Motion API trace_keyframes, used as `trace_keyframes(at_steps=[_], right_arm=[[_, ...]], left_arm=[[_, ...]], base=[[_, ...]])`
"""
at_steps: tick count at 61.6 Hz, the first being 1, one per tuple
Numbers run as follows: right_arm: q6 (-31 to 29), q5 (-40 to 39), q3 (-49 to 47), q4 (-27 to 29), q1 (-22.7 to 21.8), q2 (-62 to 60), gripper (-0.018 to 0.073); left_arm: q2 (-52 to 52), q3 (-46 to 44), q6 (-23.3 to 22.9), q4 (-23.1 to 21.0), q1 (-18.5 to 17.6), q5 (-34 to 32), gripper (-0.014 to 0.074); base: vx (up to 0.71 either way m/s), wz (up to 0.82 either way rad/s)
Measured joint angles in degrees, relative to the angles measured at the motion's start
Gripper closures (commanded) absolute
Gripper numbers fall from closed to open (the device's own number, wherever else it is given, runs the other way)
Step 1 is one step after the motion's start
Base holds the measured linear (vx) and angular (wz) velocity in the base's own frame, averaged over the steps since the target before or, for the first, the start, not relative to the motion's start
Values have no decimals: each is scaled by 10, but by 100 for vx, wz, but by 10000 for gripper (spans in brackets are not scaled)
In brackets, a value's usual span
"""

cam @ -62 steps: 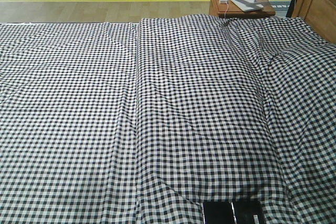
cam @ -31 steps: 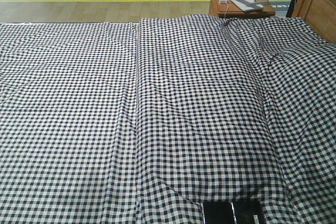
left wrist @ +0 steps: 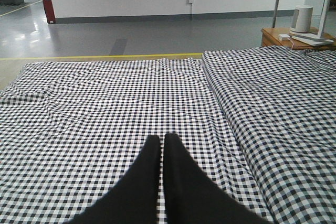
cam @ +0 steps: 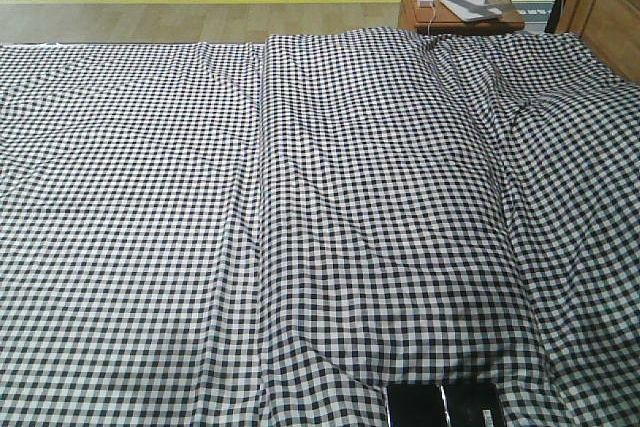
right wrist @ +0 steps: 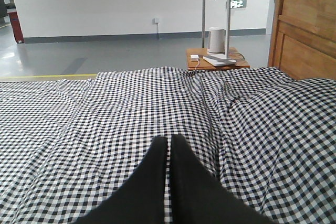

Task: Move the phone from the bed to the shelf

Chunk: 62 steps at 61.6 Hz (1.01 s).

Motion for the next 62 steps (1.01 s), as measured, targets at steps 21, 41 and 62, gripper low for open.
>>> trace_keyframes(at_steps=[21,41,62], right_arm=[[0,-7,0,0,0,0,561],[0,-139,-1,0,0,0,561],[-47,-138,-185,0,0,44,561]], left_arm=[[0,0,0,0,0,0,595],[0,0,0,0,0,0,595],[0,0,0,0,0,0,595]], base=[[0,0],[0,0],[0,0]])
